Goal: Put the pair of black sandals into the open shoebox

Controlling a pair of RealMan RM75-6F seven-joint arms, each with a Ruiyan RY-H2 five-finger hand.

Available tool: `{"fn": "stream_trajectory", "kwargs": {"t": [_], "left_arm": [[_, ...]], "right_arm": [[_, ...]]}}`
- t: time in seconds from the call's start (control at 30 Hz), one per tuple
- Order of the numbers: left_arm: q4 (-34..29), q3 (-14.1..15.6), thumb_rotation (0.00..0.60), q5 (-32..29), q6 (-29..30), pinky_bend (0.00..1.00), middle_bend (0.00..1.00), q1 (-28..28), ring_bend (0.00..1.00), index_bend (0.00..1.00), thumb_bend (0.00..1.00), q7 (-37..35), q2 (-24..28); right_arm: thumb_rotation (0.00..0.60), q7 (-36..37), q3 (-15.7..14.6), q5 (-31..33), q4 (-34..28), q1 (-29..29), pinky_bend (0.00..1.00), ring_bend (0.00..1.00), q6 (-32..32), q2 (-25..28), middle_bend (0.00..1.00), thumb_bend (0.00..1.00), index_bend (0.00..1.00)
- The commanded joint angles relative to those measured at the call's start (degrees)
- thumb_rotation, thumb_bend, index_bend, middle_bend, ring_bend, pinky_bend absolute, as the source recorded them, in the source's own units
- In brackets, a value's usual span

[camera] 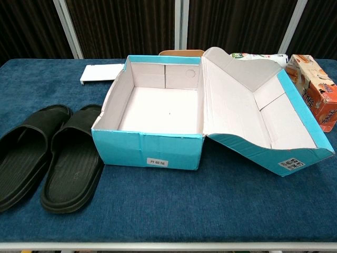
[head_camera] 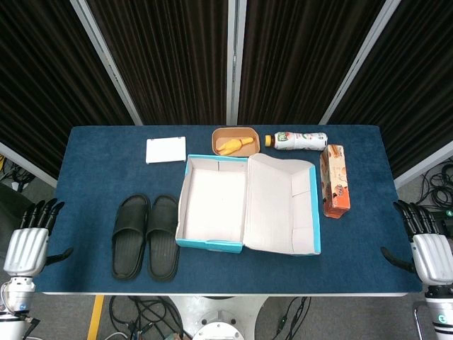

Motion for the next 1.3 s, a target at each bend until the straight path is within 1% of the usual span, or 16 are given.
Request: {"fn": "stream_trajectory", "kwargs": {"t": [0.03,0.23,0.37,0.47,0.53,0.57,0.63,0.7,0.73,0.77,0.8,0.87,0.97,1.1,1.23,1.3], "left_arm": [[0.0,0.1,0.6,-0.1,-0.2,0.0,0.04,-0.1,0.0,0.09,0.06,0.0,0.0],[-0.3,0.1,0.6,0.5,-0.1,0.0,0.04,-0.4,0.0,0.09,0.06,0.1,0.0],[-1.0,-0.5,0.6,1.6,-0.6,0.0,0.04,-1.6,0.0,0.09,0.06,-0.4,1.0],[-2.1,-1.6,0.6,2.4,-2.6,0.0,0.04,-3.9,0.0,0.09,0.06,-1.4,2.6],[-3.1,-2.5,0.6,3.0,-5.1,0.03,0.04,-6.2,0.01,0.09,0.05,-2.8,4.0],[-3.8,-2.9,0.6,3.0,-6.4,0.08,0.04,-7.2,0.04,0.09,0.05,-3.3,4.7],[-5.2,-4.2,0.6,2.7,-9.2,0.26,0.05,-9.8,0.12,0.09,0.04,-4.0,5.8],[-6.0,-5.6,0.6,1.8,-11.6,0.55,0.12,-12.1,0.32,0.12,0.03,-5.1,5.5],[-6.4,-6.3,0.6,0.8,-14.0,0.61,0.15,-13.8,0.39,0.13,0.03,-5.9,5.3],[-6.6,-6.7,0.6,-0.2,-16.0,0.66,0.18,-15.2,0.48,0.14,0.03,-6.3,5.2],[-6.7,-7.1,0.6,-1.4,-18.3,0.66,0.18,-16.5,0.53,0.14,0.03,-6.3,5.0],[-6.5,-8.2,0.6,-4.7,-22.9,0.68,0.18,-19.6,0.58,0.14,0.02,-5.4,4.0],[-5.8,-9.1,0.6,-10.2,-29.0,0.74,0.17,-23.7,0.62,0.14,0.01,-3.5,1.7],[-5.5,-8.9,0.6,-17.4,-35.3,0.79,0.11,-28.1,0.63,0.11,0.0,0.4,-0.9],[-4.2,-7.7,0.6,-25.5,-38.8,0.81,0.07,-31.9,0.63,0.09,0.0,5.4,-4.1],[-3.3,-7.3,0.6,-28.8,-39.4,0.81,0.05,-33.4,0.63,0.08,0.0,7.1,-5.4]], "right_arm": [[0.6,0.1,-0.1,0.2,0.1,-0.1,0.0,0.0,-0.2,-0.1,0.07,0.12,0.0],[0.6,0.8,-0.2,-0.1,0.5,-0.6,0.0,0.0,0.6,0.1,0.07,0.12,0.0],[0.6,1.0,-0.2,-0.9,0.8,-1.0,0.0,0.0,1.9,0.6,0.07,0.12,0.0],[0.6,0.5,-0.1,-1.4,0.5,-1.1,0.0,0.0,2.7,1.8,0.07,0.12,0.0],[0.6,0.2,0.0,-2.0,0.1,-1.2,0.0,0.0,3.3,2.6,0.07,0.12,0.0],[0.6,0.0,0.1,-2.5,-0.1,-1.2,0.0,0.0,3.8,3.1,0.07,0.12,0.0],[0.6,-0.3,0.1,-3.3,-0.6,-1.2,0.0,0.0,4.6,3.8,0.07,0.12,0.0],[0.6,-0.5,0.0,-4.1,-1.0,-1.3,0.0,0.0,5.3,4.3,0.07,0.12,0.0],[0.6,-0.5,-0.1,-4.7,-1.1,-1.4,0.0,0.0,5.8,4.5,0.07,0.12,0.0],[0.6,-0.5,-0.2,-5.0,-1.2,-1.5,0.0,0.0,6.1,4.6,0.07,0.12,0.0],[0.6,-0.4,-0.3,-5.3,-1.2,-1.6,0.0,0.0,6.4,4.7,0.07,0.12,0.0],[0.6,-0.2,-0.4,-5.7,-1.1,-1.9,0.0,0.0,7.0,4.9,0.07,0.12,0.0],[0.6,0.2,-0.6,-5.6,-0.8,-2.3,0.0,0.0,7.4,4.9,0.07,0.12,0.0],[0.6,0.8,-0.8,-5.3,0.0,-2.6,0.0,0.0,7.5,4.6,0.07,0.12,0.0],[0.6,1.4,-0.8,-4.7,0.6,-2.6,0.0,0.0,6.9,4.5,0.07,0.12,0.0],[0.6,1.6,-0.7,-4.4,0.7,-2.4,0.0,0.0,6.5,4.5,0.07,0.12,0.0]]}}
